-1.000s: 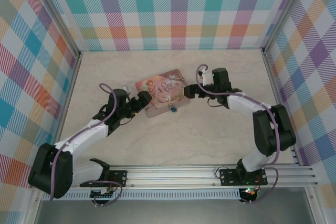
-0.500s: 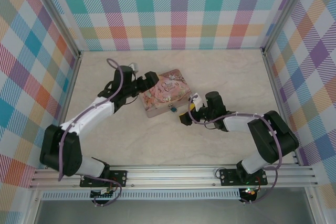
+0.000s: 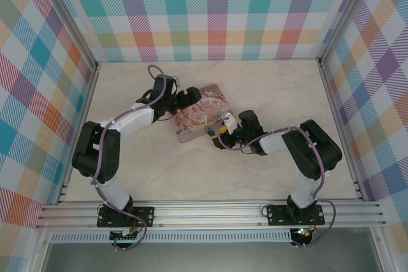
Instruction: Unlock the padlock with the key
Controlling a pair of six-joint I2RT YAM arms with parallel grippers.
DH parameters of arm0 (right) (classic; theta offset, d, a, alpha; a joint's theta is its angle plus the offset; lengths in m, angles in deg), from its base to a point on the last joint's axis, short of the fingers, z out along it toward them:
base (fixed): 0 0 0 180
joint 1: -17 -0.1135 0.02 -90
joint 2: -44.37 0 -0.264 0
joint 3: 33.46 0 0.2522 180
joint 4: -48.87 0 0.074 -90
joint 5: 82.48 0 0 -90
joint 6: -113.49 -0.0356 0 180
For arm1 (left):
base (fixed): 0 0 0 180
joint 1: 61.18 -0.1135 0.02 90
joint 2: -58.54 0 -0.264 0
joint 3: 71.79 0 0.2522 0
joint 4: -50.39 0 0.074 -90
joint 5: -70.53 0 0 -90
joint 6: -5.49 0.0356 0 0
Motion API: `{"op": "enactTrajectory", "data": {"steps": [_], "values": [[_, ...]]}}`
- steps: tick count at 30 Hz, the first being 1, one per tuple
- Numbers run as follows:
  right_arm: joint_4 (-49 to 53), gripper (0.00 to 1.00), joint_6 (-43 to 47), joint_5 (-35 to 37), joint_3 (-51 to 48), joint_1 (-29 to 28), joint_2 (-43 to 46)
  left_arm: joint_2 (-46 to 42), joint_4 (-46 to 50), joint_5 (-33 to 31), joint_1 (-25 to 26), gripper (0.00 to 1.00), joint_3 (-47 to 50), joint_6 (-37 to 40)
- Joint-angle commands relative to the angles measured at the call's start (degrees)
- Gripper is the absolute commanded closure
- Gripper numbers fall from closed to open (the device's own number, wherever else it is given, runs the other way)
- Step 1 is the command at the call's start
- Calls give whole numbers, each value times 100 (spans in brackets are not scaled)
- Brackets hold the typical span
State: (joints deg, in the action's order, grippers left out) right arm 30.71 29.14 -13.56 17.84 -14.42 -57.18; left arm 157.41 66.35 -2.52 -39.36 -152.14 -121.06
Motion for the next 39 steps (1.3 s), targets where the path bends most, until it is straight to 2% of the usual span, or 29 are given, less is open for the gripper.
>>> {"op": "enactTrajectory", "data": {"steps": [1, 18, 26, 34, 39], "values": [[-261, 38, 156, 73, 164, -80, -198, 44, -109, 98, -42, 8, -76, 31], [-376, 49, 112, -69, 469, -233, -549, 42, -325, 117, -38, 8, 322, -190], [-655, 63, -230, -329, 471, -276, -579, 45, -367, 118, -38, 8, 399, -224], [-585, 79, -204, -143, 319, -309, -527, 32, -369, 116, -38, 8, 429, -212], [-487, 83, -167, -61, 243, -312, -452, 2, -349, 87, -38, 8, 427, -211]]}}
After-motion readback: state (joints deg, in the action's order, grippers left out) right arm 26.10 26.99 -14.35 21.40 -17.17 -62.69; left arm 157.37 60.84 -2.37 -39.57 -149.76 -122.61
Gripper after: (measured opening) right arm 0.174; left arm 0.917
